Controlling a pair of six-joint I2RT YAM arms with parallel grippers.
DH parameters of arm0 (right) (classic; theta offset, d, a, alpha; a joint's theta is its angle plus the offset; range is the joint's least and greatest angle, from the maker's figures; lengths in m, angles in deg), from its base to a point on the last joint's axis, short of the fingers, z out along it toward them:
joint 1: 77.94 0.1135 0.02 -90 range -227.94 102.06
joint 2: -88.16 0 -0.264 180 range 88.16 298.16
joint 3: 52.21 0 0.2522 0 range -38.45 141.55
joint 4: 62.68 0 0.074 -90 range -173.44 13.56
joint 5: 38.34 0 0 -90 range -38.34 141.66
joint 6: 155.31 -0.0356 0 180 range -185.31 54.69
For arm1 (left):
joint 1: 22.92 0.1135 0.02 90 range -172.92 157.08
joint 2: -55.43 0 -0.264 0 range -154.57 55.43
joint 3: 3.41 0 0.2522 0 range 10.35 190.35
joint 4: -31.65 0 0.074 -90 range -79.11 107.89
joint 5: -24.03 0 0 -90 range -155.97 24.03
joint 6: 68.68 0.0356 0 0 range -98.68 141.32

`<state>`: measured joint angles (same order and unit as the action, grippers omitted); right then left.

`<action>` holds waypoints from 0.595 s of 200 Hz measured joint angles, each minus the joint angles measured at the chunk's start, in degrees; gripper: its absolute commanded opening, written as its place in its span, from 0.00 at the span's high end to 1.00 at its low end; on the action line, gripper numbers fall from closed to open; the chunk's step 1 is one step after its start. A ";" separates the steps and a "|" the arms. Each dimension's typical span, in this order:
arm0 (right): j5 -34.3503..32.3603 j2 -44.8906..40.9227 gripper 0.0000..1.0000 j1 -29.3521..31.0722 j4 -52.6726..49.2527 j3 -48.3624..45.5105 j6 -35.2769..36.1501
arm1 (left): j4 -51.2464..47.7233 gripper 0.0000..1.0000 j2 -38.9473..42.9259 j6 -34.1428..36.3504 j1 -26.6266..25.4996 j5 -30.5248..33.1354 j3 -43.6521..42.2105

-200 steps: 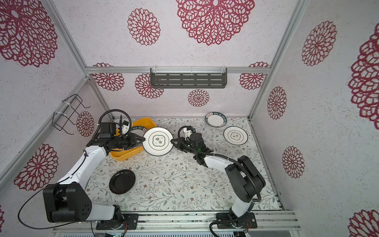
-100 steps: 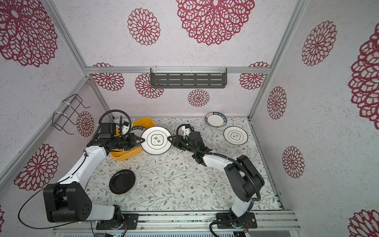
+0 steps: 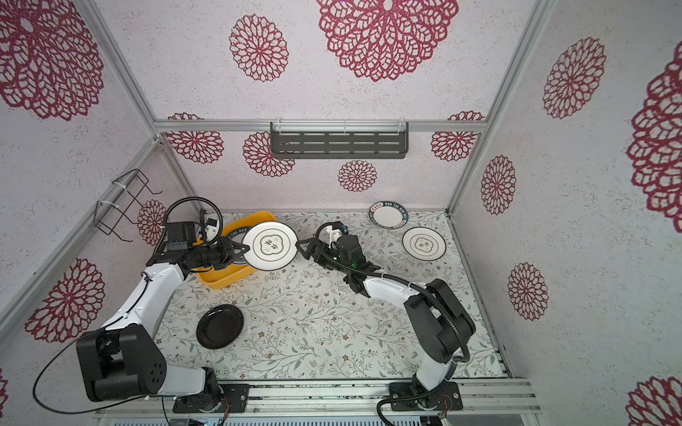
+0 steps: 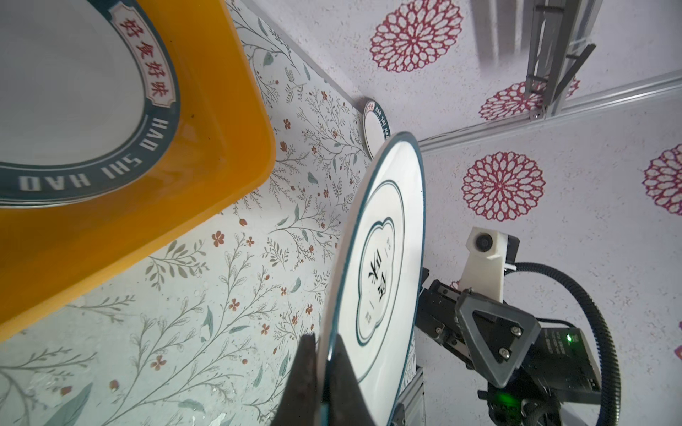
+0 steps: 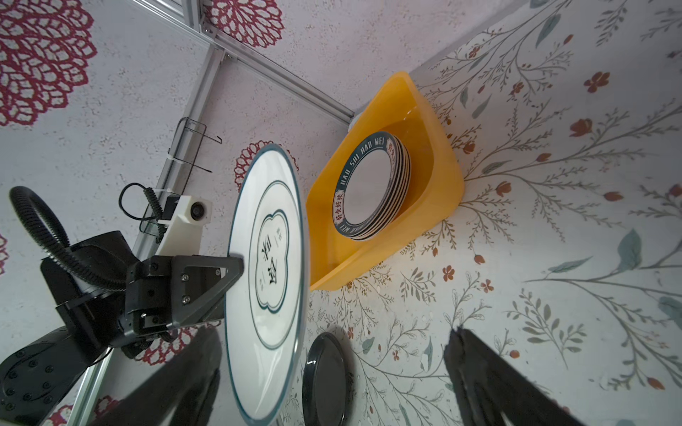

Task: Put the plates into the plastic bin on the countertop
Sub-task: 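Carry the cloud-emblem plate into the bin with the left gripper while the right withdraws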

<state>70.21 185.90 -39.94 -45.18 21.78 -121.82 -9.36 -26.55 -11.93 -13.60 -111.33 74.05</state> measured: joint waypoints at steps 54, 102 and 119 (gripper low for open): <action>-1.07 -0.24 0.01 0.00 -3.67 2.54 3.96 | 3.06 1.00 -1.51 -5.55 4.98 4.90 -1.86; -1.62 -0.83 0.01 0.00 -6.49 3.32 7.78 | 9.14 1.00 -1.64 -11.76 4.96 13.51 -3.43; -1.90 -1.68 0.01 0.00 -8.85 3.37 9.27 | 11.23 0.98 -3.58 -12.74 4.96 15.34 -2.58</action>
<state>68.31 184.21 -39.94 -54.03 25.14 -112.55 1.88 -30.13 -24.68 -8.64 -95.99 71.47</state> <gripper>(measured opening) 0.989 0.081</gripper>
